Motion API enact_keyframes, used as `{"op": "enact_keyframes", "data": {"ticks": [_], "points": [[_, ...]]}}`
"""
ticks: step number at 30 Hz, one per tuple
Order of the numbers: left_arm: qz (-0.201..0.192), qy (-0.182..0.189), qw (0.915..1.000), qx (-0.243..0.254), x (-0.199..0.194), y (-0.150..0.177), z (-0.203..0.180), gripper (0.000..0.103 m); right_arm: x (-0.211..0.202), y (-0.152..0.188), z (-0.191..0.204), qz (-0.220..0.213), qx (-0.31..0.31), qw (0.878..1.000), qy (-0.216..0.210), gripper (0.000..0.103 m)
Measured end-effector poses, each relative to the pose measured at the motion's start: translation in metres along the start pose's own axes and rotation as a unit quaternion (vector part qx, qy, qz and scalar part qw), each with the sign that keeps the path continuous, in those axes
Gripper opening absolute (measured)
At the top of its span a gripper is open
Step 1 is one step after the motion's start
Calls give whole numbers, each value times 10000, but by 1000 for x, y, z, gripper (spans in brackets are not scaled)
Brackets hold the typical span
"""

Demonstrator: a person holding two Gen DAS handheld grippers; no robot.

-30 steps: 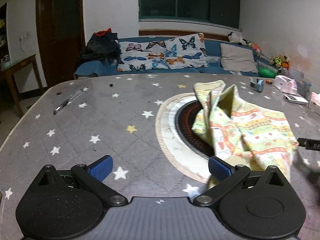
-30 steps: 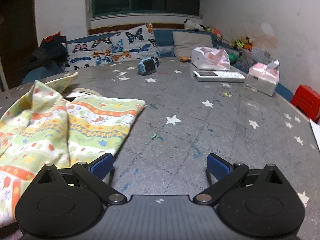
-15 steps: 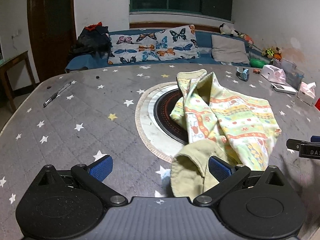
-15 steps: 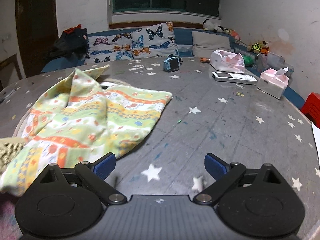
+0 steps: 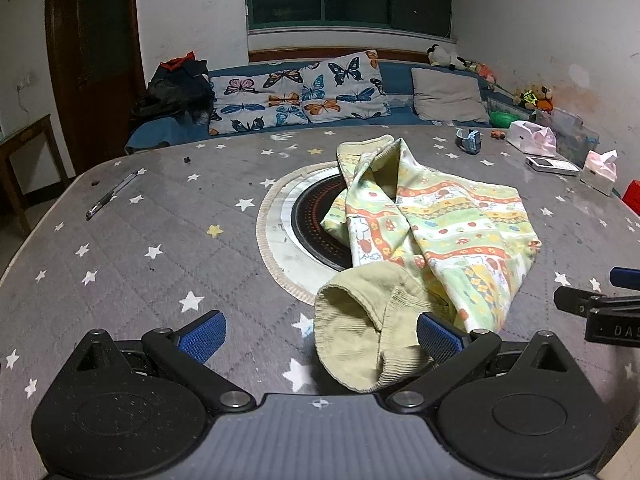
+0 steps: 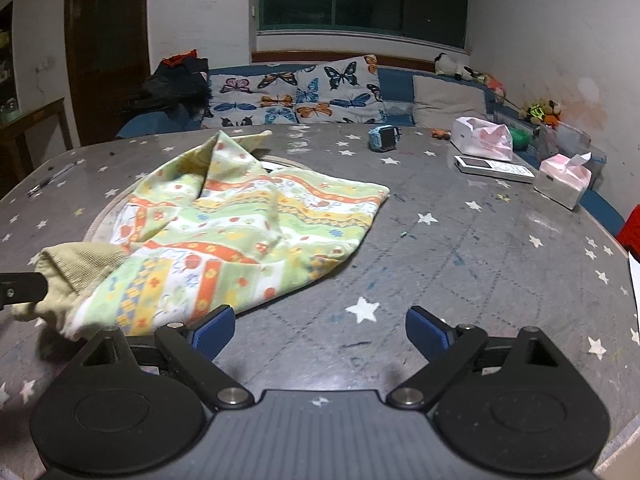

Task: Fold clothes
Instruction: 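Move both grippers toward the crumpled striped shirt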

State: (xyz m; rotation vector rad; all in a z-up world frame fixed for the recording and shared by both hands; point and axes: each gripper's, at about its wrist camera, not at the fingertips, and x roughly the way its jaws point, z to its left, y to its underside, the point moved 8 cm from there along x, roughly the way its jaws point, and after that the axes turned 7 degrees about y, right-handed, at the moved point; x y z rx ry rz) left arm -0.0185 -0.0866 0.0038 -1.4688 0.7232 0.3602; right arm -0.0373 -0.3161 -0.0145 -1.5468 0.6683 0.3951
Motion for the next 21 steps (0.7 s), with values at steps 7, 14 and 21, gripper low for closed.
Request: {"op": "enact_keyframes", "data": {"ticks": [7,14,21], "points": [[-23,-43,9999,118,-6,4,-7,103,-12,6,10,-37,-85,9999,-95,94],[-4,-44,9999,150,-7,7,-12,103,-19,11,14,-54,-112,9998,-136,94],[15,-47,9998,171,-6,5,-14,103,-20,8,17,-83,-141,9997,-163,94]]}}
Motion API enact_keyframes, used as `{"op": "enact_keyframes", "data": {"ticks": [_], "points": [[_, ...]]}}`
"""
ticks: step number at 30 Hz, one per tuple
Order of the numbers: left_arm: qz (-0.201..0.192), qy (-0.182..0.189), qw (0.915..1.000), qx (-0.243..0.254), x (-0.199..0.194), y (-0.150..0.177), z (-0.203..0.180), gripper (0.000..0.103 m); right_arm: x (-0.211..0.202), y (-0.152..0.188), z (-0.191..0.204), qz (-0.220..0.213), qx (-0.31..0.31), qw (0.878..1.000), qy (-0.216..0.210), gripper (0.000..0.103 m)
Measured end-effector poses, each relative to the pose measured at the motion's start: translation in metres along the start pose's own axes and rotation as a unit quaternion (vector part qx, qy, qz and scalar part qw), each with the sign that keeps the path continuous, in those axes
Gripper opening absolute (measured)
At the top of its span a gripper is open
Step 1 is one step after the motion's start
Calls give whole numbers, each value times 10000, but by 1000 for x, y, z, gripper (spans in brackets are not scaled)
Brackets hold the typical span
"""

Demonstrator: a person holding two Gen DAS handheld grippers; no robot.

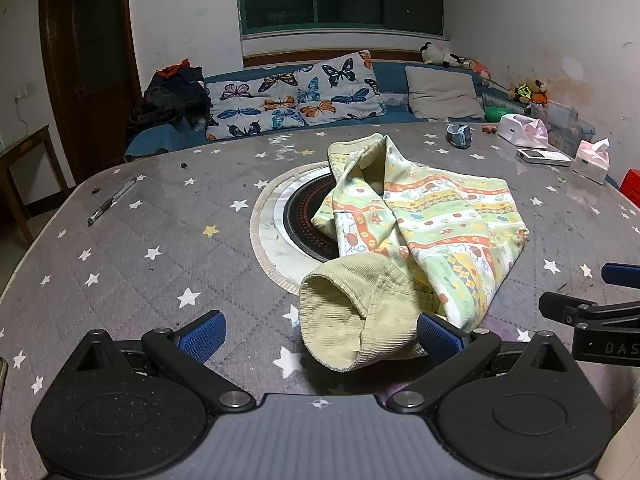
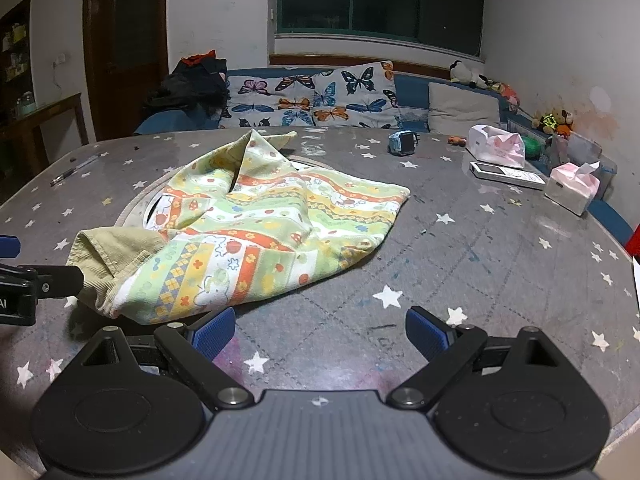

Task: Fold clothes
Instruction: 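Move both grippers toward the crumpled striped shirt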

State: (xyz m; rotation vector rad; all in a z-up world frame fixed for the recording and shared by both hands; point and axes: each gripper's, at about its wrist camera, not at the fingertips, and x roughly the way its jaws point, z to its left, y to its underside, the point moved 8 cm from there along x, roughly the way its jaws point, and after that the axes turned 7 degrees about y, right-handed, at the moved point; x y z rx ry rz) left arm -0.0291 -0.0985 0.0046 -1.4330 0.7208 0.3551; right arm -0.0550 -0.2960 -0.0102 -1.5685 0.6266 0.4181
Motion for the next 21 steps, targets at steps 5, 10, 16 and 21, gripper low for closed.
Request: {"op": "enact_keyframes", "data": {"ticks": [5,10,16,21], "points": [[44,1,10000,5,3,-1,0,103,2,-2,2,22,-19,10000,-25,94],[65,16,10000,25,5,-3,-1,103,4,-4,2,32,-5,10000,-37,94],[86,31,9999,47,8,-8,-2,103,7,-10,1,36,12,10000,-59,94],[106,46,9999,60,12,-13,-2,103,11,-14,3,52,6,9999,-113,94]]}}
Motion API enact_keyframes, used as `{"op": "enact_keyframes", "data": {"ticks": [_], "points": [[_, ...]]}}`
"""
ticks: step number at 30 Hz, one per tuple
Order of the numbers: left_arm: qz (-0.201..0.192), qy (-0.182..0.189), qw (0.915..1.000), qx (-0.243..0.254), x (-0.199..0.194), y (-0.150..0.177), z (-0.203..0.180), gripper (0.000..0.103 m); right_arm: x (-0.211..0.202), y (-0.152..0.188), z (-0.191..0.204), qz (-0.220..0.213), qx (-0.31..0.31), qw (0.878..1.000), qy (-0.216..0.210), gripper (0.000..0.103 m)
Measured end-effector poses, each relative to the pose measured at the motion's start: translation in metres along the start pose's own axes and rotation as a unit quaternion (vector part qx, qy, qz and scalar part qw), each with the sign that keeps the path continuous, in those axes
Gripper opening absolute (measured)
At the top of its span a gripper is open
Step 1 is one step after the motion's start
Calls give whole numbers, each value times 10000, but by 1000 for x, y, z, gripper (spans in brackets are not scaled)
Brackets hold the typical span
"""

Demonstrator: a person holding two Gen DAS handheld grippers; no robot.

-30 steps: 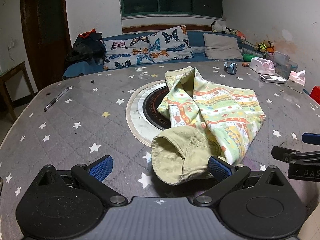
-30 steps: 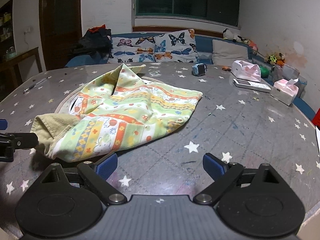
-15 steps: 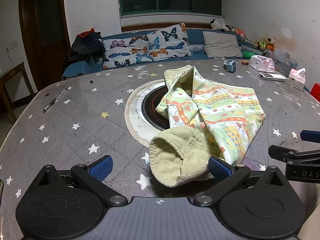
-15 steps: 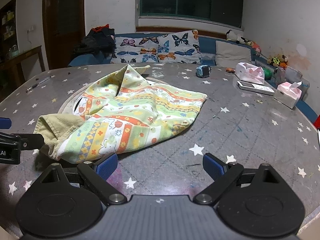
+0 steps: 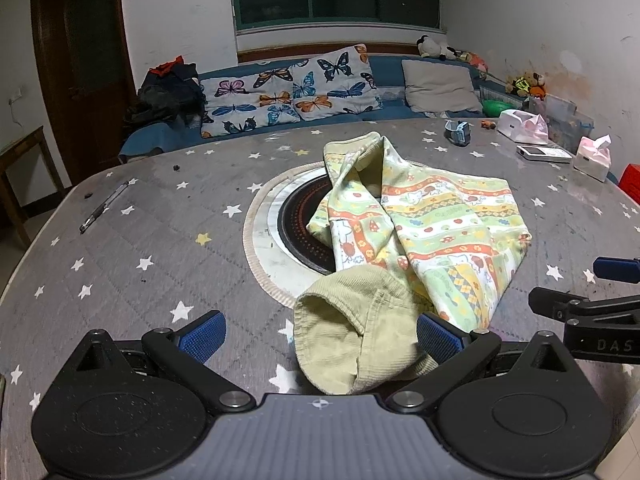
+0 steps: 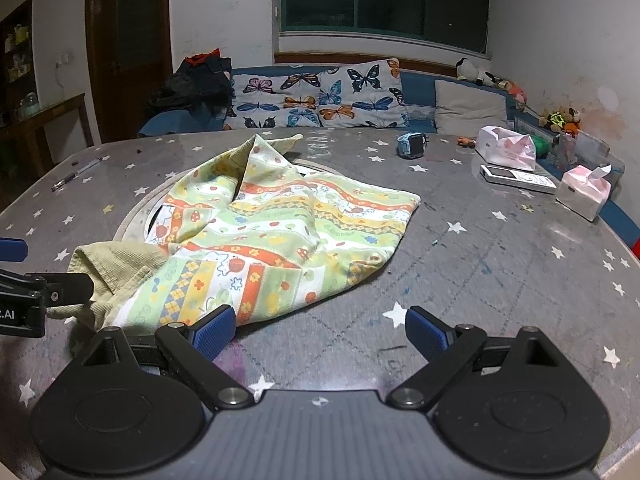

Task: Fold clothes
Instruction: 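Move both grippers toward the crumpled striped shirt, then grasp the shirt edge with the left gripper while the right gripper grasps beside it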

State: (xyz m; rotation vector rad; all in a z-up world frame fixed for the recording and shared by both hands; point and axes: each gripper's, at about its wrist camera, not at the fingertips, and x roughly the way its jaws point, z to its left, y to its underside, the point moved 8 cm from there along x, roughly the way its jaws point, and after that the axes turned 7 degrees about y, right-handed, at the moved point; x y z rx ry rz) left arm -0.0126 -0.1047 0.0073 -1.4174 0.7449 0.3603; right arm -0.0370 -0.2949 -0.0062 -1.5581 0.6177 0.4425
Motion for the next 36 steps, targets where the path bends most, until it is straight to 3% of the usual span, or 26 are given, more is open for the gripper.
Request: {"op": "enact_keyframes", "data": {"ticks": [22,28,36], "points": [[50,150,9997,183,26,-35,6,103,29,-32,13,18,-292,9993,-227,88],[-25,277,9993,245,42,-62,14,102,51,-56,24,-36,-571,9973,-452,82],[67,594,9981,152,82,-97,24,91,98,-103,39,-160,-791,9940,-735,75]]}}
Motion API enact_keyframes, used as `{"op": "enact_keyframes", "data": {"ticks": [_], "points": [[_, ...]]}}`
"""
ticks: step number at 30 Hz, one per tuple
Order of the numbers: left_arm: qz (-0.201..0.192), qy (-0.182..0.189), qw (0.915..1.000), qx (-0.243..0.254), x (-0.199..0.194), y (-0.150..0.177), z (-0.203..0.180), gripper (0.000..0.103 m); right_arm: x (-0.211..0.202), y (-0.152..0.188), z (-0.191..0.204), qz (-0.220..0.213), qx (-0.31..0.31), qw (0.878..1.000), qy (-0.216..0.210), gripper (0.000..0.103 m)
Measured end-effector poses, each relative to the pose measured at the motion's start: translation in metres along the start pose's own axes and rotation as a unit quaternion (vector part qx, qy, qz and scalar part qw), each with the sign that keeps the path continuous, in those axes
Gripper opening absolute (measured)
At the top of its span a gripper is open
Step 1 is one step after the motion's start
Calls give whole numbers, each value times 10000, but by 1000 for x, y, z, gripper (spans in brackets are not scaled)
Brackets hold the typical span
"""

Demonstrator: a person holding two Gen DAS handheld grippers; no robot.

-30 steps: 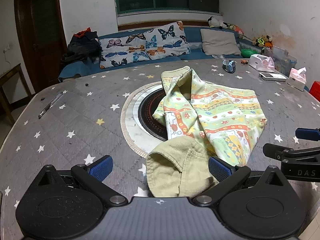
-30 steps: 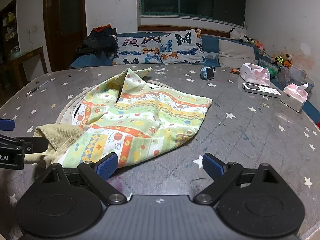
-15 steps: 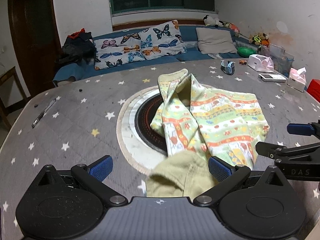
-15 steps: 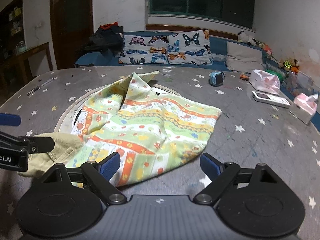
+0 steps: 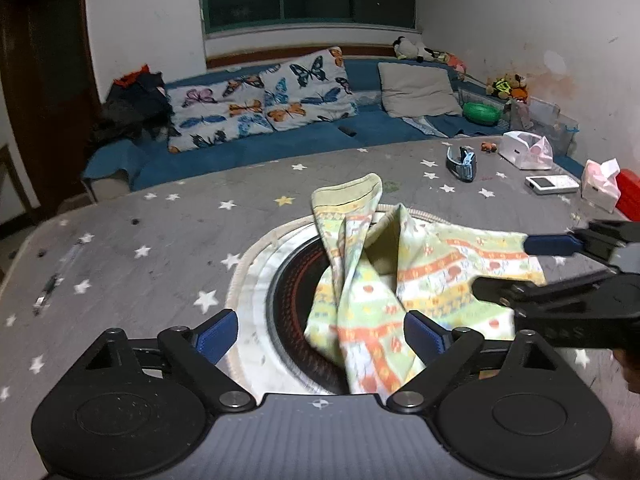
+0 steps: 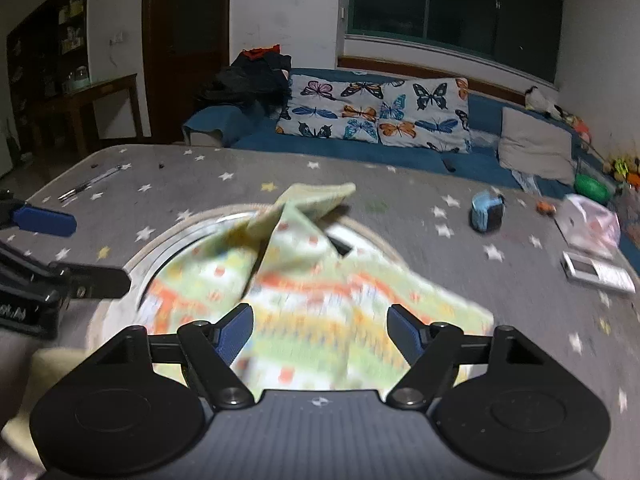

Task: Fold clothes
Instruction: 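Grasp the shirt edge with the left gripper while the right gripper grasps beside it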

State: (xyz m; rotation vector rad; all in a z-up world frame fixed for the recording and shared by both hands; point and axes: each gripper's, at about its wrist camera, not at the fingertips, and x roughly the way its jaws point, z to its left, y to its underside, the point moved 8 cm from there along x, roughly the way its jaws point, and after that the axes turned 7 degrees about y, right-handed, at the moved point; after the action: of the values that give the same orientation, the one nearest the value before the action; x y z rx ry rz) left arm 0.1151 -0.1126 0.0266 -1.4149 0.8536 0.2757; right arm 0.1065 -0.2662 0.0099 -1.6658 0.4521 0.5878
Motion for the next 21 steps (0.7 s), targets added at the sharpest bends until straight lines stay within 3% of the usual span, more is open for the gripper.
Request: {"op": "enact_keyframes", "data": {"ticks": [10,15,19,21], "points": [[311,279,9990,150,51,-20,3,88,70,-36,12,31,-275,9990,-349,75],[562,454,9974,-27,76,-22,7,69,102,-34,8,318,82,9977,-591,73],[713,660,9951,-174,88,-20,8,53,114,-24,7,610,282,9933,-937,41],[746,730,9942,-258,92,-19,9,40,112,-22,5,566,339,9929,-988,32]]}}
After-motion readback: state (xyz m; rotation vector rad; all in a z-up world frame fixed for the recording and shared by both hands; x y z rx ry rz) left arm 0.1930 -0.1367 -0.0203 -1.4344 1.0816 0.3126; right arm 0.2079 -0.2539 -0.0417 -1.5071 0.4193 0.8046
